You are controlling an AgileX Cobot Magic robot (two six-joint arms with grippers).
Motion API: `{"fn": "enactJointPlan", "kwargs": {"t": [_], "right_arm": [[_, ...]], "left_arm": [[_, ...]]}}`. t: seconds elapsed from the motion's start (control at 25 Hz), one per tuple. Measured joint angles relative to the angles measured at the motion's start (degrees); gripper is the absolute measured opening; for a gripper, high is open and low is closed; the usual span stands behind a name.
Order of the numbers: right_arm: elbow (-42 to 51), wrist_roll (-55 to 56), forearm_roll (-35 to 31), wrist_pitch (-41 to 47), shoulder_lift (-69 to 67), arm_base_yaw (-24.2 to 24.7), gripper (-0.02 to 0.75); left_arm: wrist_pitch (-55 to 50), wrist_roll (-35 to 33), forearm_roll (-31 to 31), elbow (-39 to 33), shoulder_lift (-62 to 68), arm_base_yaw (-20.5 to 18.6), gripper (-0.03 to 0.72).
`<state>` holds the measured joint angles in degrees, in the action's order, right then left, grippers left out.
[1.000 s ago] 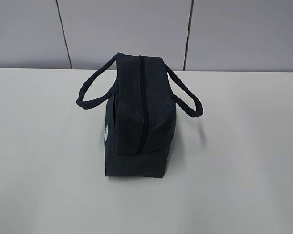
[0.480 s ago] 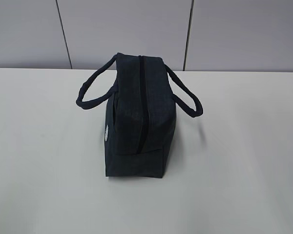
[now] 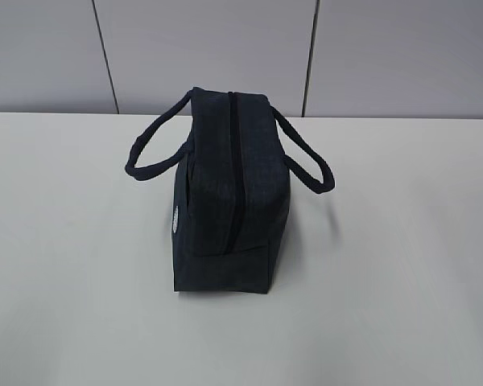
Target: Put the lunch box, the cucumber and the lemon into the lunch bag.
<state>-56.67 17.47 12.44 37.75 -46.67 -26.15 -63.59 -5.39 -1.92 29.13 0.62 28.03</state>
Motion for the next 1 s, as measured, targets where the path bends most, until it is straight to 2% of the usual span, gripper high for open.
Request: {"fn": "enactJointPlan", "kwargs": {"t": [0.44,0.68,1.0], "right_arm": [[6.6,-5.1,-1.2,15.3,11.7,0.0,0.382],[11.7,-10.9,-5.9,21.9,18.8,0.0,0.382],[20.1,-17.5,-13.0,24.1,33.3,0.0,0.382]], "left_arm": [[0.0,0.0,0.0,0.0,0.0,0.0,0.447],[0.0,0.0,0.0,0.0,0.0,0.0,0.447],[0.0,0.0,0.0,0.0,0.0,0.0,0.447]]}}
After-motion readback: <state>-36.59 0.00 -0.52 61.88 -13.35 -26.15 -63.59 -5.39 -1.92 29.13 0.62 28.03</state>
